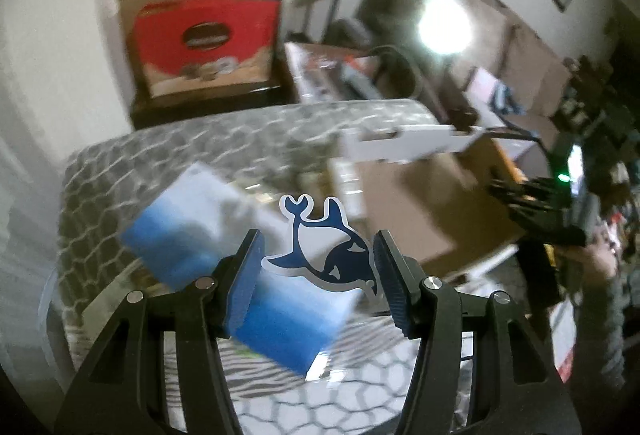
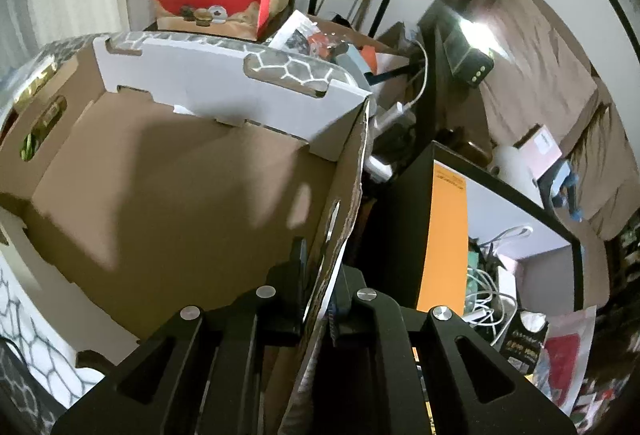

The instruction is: Organize objects

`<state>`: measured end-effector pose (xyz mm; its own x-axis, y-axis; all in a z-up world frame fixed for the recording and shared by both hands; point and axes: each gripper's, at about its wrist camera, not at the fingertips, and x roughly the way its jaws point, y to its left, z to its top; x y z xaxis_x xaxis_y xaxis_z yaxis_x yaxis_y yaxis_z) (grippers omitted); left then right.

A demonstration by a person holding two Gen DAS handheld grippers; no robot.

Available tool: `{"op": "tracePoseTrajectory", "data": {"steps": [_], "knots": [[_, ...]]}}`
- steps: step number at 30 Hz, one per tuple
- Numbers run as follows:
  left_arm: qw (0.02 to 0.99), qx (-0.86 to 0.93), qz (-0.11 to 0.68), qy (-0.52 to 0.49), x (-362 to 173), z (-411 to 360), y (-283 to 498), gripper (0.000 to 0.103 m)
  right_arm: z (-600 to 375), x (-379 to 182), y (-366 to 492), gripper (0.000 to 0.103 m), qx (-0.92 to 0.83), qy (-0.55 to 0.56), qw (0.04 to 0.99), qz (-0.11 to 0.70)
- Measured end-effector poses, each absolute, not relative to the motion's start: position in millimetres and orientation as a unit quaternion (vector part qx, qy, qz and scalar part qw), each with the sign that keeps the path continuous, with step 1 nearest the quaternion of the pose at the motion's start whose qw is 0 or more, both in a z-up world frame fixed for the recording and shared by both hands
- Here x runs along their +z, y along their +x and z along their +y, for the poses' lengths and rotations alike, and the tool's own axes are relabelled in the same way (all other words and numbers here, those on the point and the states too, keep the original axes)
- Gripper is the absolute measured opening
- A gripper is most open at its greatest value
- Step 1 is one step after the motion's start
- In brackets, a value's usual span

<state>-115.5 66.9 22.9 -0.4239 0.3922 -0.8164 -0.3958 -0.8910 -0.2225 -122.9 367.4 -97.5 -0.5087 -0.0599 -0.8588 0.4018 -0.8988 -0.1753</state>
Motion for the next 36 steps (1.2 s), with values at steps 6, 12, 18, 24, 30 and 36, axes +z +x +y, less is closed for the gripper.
{"op": "tracePoseTrajectory", "data": {"steps": [6,12,18,24,30,36], "knots": [[0.266,0.835,0.038,-0.48,22.9,129.2,-114.9,0.053,371.3,-96.1,-129.0,0.007,-0.85,0.486,0.141,0.144],[0.263,0.825,0.057,-0.497,-3.2,168.7,-126.4,0.053,371.9,-96.5,-133.0,0.007,-0.85,0.494,0.132,0.123],[0.256,0.822,0.064,-0.505,-13.3,178.4,-131.7,0.07,372.1,-96.5,-133.8,0.007,-0.851,0.496,0.129,0.11],[0.225,0.844,0.064,-0.483,4.7,150.3,-141.6,0.076,375.2,-96.0,-133.6,0.007,-0.851,0.499,0.133,0.096],[0.186,0.841,0.085,-0.5,-3.1,126.3,-165.8,0.076,376.4,-95.7,-134.4,0.007,-0.85,0.501,0.133,0.092],[0.186,0.83,0.075,-0.52,-25.6,121.5,-169.2,0.064,376.3,-95.9,-134.2,0.007,-0.847,0.499,0.152,0.101]]}}
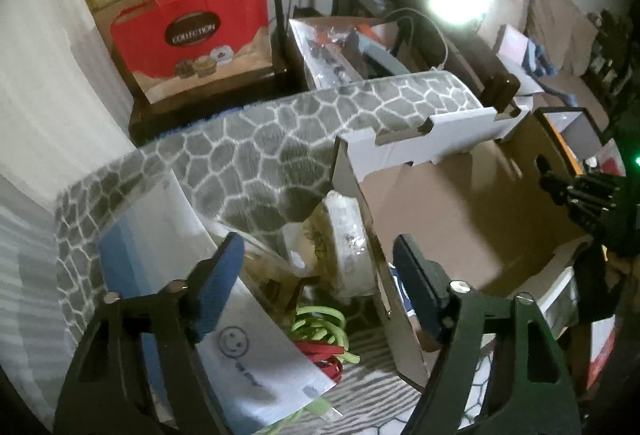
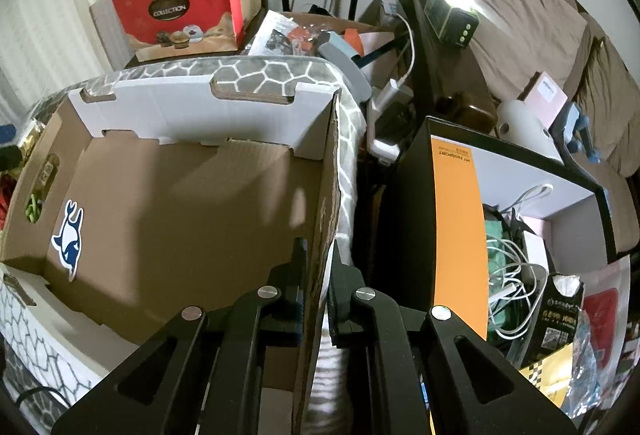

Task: Organize objects
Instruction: 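Grasp a small gold packet with the left gripper and drop it into the tray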

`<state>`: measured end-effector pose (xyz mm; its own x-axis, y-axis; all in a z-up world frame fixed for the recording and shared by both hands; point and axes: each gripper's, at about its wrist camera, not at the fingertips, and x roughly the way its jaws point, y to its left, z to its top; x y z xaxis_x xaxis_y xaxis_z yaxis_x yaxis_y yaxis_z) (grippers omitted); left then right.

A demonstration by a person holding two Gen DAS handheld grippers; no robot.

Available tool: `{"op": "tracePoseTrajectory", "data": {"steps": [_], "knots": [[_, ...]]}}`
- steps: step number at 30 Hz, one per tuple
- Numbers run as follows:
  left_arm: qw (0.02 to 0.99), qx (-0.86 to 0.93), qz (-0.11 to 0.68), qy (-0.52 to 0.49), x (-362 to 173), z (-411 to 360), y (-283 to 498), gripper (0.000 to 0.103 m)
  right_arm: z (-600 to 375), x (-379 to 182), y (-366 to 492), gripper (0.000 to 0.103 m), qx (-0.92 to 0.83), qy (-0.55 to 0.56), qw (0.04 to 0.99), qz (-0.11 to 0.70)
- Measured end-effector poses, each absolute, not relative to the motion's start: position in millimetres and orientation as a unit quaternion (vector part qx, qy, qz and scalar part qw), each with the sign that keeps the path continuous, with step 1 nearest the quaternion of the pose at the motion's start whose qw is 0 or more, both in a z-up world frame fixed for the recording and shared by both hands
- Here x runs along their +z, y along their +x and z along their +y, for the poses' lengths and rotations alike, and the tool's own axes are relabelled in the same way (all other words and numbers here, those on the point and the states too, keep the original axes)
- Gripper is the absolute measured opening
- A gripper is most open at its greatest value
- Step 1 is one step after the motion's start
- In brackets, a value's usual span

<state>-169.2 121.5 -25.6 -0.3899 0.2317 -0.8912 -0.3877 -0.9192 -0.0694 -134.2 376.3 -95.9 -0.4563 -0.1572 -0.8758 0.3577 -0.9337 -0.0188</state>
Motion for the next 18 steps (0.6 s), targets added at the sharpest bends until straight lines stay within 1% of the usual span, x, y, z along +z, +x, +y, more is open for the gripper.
{"op": "tracePoseTrajectory", "data": {"steps": [1,2,3,4,5,6,7,12,18], "knots": [[0.187,0.827,0.064,-0.525,-27.9,120.0,-171.0,0.058,376.3,-95.9,-134.3,0.007,-0.847,0.499,0.152,0.101],[0.196,0.824,0.04,-0.529,-28.8,116.0,-172.1,0.054,376.4,-96.0,-133.9,0.007,-0.847,0.499,0.152,0.102],[0.199,0.822,0.027,-0.533,-29.1,113.3,-172.8,0.046,376.4,-96.0,-133.5,0.007,-0.847,0.499,0.152,0.103],[0.201,0.82,0.014,-0.536,-29.9,110.3,-173.6,0.036,377.1,-96.5,-133.4,0.007,-0.846,0.5,0.153,0.103],[0.2,0.818,0.007,-0.539,-30.4,107.8,-174.1,0.03,377.1,-96.6,-133.9,0.007,-0.846,0.5,0.153,0.103],[0.198,0.818,0.003,-0.541,-30.7,106.0,-174.3,0.019,377.4,-96.6,-134.0,0.007,-0.846,0.501,0.153,0.103],[0.197,0.817,0.0,-0.542,-30.9,104.1,-174.2,0.015,377.7,-96.5,-134.1,0.007,-0.846,0.501,0.153,0.101],[0.194,0.832,-0.037,-0.518,-17.4,91.2,-167.4,0.013,376.9,-96.8,-134.5,0.007,-0.846,0.501,0.152,0.1],[0.218,0.854,-0.055,-0.47,22.8,93.7,-149.6,0.013,376.5,-96.6,-134.8,0.007,-0.845,0.501,0.156,0.1]]}}
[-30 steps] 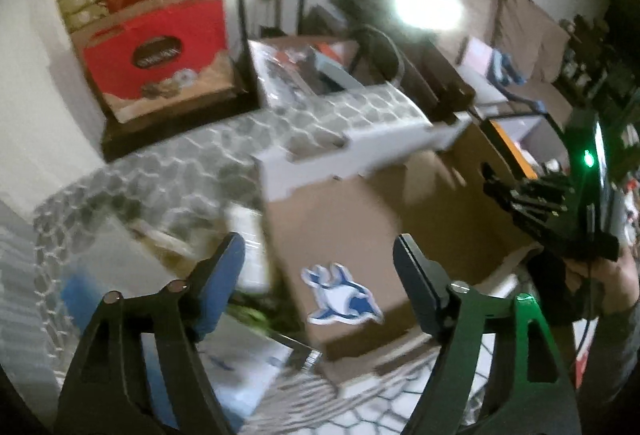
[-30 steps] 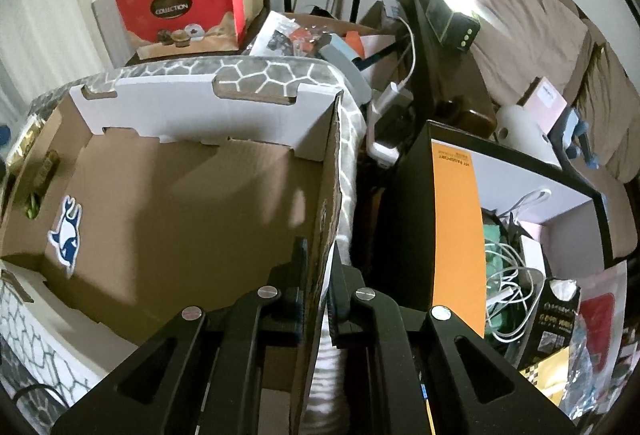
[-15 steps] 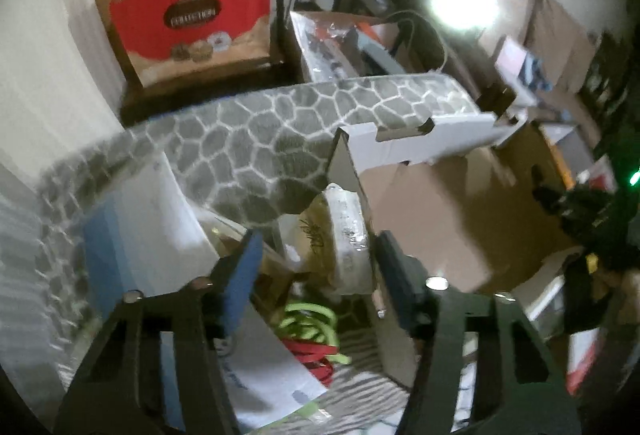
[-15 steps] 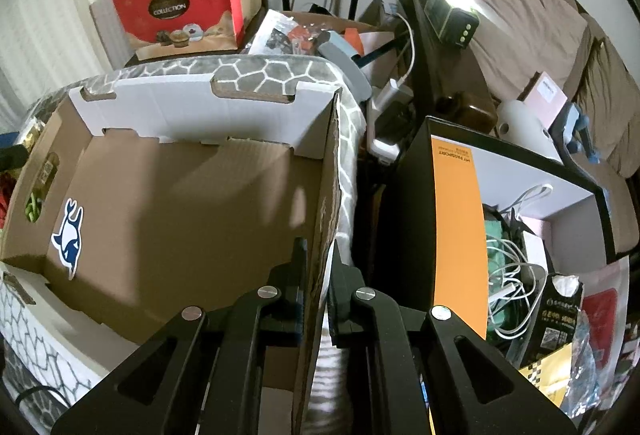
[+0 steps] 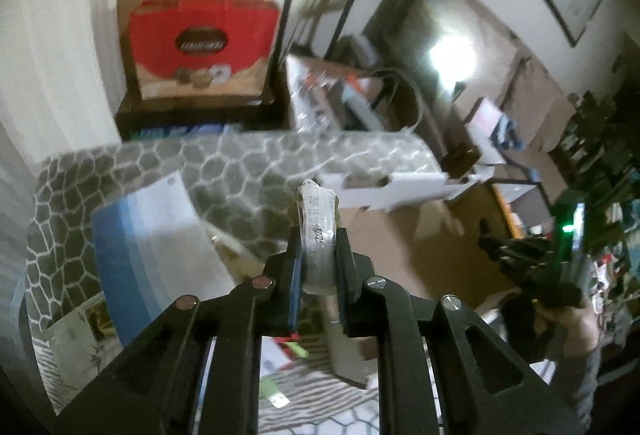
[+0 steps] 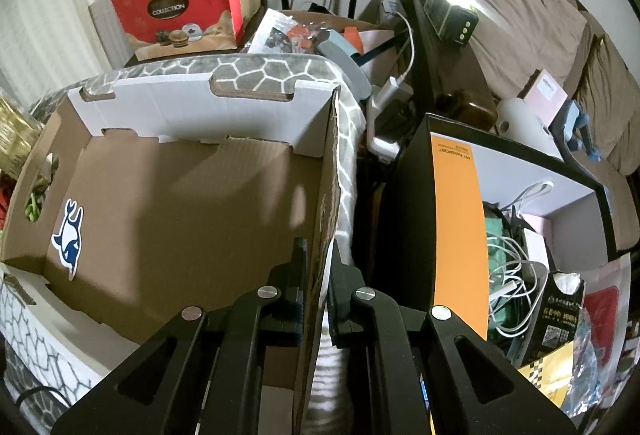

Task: Organize objects
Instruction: 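Grasp a small gold packet with the left gripper and drop it into the tray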

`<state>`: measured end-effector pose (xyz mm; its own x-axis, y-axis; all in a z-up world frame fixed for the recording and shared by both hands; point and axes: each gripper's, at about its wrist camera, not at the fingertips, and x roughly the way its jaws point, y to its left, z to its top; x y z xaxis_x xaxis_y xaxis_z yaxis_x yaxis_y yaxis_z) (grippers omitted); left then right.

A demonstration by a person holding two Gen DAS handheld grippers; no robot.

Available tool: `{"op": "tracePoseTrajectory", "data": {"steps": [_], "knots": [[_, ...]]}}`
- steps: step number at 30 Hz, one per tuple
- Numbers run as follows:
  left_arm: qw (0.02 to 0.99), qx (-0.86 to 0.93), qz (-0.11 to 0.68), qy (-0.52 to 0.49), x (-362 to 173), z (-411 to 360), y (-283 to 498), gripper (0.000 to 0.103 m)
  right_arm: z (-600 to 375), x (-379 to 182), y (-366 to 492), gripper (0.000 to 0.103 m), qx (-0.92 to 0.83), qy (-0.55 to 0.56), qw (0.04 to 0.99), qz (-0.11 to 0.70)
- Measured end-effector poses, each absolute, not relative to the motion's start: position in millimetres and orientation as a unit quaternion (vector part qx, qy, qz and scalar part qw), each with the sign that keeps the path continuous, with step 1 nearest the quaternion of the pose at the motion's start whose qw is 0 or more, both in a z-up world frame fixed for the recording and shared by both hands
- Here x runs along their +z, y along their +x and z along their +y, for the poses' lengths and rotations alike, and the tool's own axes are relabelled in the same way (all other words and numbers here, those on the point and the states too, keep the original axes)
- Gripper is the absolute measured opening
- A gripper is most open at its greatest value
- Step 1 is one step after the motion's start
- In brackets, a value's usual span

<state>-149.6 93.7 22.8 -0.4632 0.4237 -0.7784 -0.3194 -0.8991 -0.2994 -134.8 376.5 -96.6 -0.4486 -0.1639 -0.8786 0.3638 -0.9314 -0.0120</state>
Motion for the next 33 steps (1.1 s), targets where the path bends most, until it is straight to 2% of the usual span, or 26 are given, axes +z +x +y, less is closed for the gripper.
{"op": "tracePoseTrajectory", "data": {"steps": [6,10,17,18,19,21,22,24,27,31,32,33], "knots": [[0.255,0.851,-0.029,-0.458,40.2,133.9,-143.4,0.013,376.7,-96.7,-135.0,0.007,-0.845,0.501,0.156,0.098],[0.269,0.833,-0.009,-0.483,24.1,166.1,-147.3,0.013,377.1,-96.7,-135.0,0.007,-0.845,0.501,0.158,0.1],[0.286,0.8,-0.02,-0.527,-11.3,191.6,-157.5,0.015,377.0,-96.6,-135.1,0.008,-0.844,0.5,0.164,0.101],[0.281,0.802,-0.017,-0.527,-13.1,192.6,-158.5,0.021,376.8,-96.8,-135.0,0.008,-0.844,0.5,0.165,0.1],[0.272,0.806,-0.012,-0.525,-14.9,192.8,-159.8,0.034,377.1,-96.6,-135.2,0.008,-0.844,0.501,0.164,0.1],[0.25,0.821,0.002,-0.514,-14.2,188.9,-160.9,0.052,376.3,-95.9,-134.9,0.008,-0.844,0.501,0.165,0.098],[0.239,0.828,0.011,-0.507,-12.0,185.8,-160.1,0.057,376.6,-95.9,-135.1,0.008,-0.844,0.501,0.165,0.098],[0.23,0.837,0.023,-0.495,-5.5,179.1,-156.9,0.058,376.8,-96.1,-135.2,0.008,-0.844,0.501,0.165,0.099],[0.216,0.852,0.041,-0.475,8.0,169.3,-150.6,0.067,376.8,-96.0,-134.9,0.008,-0.844,0.501,0.166,0.098],[0.189,0.866,0.05,-0.46,24.6,146.0,-147.1,0.068,375.9,-95.5,-135.1,0.008,-0.843,0.502,0.166,0.097],[0.184,0.867,0.044,-0.461,27.7,137.6,-148.8,0.071,376.1,-95.4,-135.1,0.008,-0.843,0.501,0.167,0.097],[0.179,0.868,0.04,-0.462,29.2,130.4,-150.3,0.078,375.9,-95.2,-135.0,0.008,-0.843,0.501,0.167,0.098]]}}
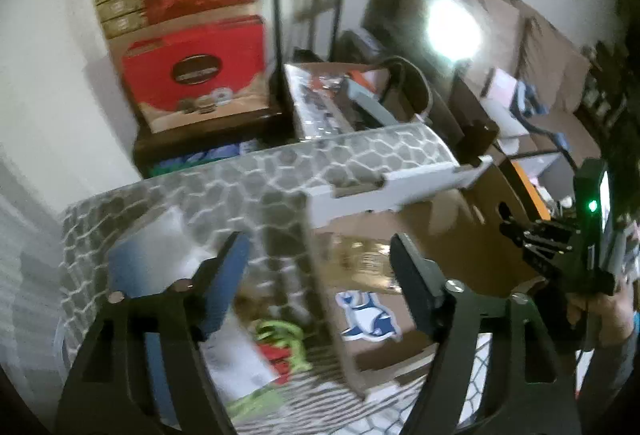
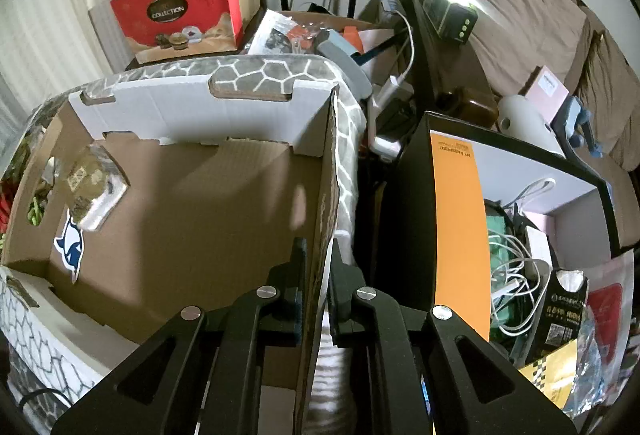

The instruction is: Organize objects

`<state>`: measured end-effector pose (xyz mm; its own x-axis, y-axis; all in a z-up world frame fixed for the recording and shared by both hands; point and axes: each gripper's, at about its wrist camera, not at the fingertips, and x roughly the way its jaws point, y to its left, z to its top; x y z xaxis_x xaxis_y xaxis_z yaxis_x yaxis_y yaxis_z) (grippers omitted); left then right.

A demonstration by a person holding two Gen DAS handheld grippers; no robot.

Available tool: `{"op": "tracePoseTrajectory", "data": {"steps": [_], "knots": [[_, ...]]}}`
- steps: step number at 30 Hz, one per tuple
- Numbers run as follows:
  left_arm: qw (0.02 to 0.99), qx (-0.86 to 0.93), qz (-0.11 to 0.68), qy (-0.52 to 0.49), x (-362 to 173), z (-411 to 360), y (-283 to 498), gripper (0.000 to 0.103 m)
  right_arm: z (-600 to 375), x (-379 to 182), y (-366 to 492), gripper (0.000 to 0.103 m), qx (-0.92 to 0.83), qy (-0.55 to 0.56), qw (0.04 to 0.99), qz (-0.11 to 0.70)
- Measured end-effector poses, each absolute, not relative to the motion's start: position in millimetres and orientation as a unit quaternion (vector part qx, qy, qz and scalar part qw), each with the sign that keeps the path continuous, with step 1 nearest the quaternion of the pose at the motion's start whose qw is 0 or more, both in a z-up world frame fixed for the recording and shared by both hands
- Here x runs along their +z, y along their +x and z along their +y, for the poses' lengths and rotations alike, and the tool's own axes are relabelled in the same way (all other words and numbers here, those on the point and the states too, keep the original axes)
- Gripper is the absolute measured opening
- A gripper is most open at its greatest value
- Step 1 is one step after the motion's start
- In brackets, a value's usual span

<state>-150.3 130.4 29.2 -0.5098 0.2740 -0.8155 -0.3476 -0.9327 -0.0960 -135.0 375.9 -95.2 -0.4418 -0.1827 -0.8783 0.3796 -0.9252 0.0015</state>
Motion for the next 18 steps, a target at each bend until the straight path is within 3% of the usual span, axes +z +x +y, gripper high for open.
{"op": "tracePoseTrajectory", "data": {"steps": [2,10,18], "knots": [[0.161,0.871,0.031,-0.463,32.2,108.5,-152.6,0.084,375.7,-94.8,-134.7,0.008,-0.843,0.501,0.167,0.099],[0.096,0.851,-0.011,-0.517,3.0,31.3,-167.3,0.084,378.1,-100.2,-134.6,0.008,-0.841,0.506,0.167,0.098],[0.078,0.836,-0.037,-0.542,-23.8,3.4,-168.1,0.084,378.7,-100.4,-134.7,0.008,-0.84,0.506,0.169,0.098]]}}
